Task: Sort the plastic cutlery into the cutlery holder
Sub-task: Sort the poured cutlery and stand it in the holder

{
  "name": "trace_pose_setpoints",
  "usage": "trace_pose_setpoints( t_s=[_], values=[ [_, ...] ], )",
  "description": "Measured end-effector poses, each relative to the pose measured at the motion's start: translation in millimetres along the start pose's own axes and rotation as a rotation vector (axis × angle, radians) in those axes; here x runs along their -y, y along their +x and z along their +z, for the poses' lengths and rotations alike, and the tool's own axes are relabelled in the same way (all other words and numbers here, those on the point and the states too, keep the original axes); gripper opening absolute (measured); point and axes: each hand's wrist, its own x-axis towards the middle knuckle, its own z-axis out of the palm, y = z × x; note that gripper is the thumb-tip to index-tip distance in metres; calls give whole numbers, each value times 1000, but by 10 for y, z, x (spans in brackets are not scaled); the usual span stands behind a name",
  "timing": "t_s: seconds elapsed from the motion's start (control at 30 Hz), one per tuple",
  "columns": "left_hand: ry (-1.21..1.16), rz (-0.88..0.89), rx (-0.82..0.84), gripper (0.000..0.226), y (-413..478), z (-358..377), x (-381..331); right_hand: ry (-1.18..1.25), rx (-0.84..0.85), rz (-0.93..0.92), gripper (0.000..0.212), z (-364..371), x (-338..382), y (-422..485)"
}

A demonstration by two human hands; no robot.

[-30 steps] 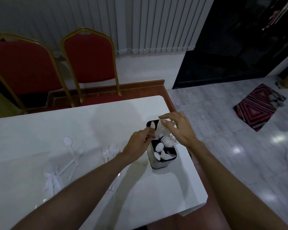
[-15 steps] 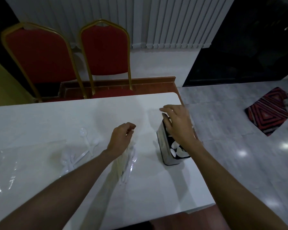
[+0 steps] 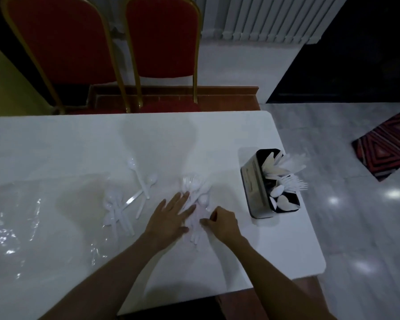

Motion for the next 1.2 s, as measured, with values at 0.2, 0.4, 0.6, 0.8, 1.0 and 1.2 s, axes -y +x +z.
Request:
trace_pose_setpoints(
  t_s=[0.2, 0.4, 0.6, 0.8, 1.0, 1.2],
  values=[
    [-78, -110, -65, 67, -286, -26, 291, 125, -134, 14, 32, 259, 191, -43],
    [-93, -145, -83, 78, -551, 33, 461, 189, -195, 0, 21, 259, 372, 83],
    [-437, -314, -154, 69, -604, -143, 393, 310, -338, 85, 10, 206, 314, 137],
    [-583, -514, -398, 20, -267, -355, 253, 254, -431, 54, 26, 163, 295, 171],
    [-624, -607, -249, 20, -172, -338, 229, 84, -258, -87, 45, 385, 534, 58],
    [-683, -706, -332, 13, -306, -337, 335, 184, -214, 35, 26, 308, 528, 150]
  ],
)
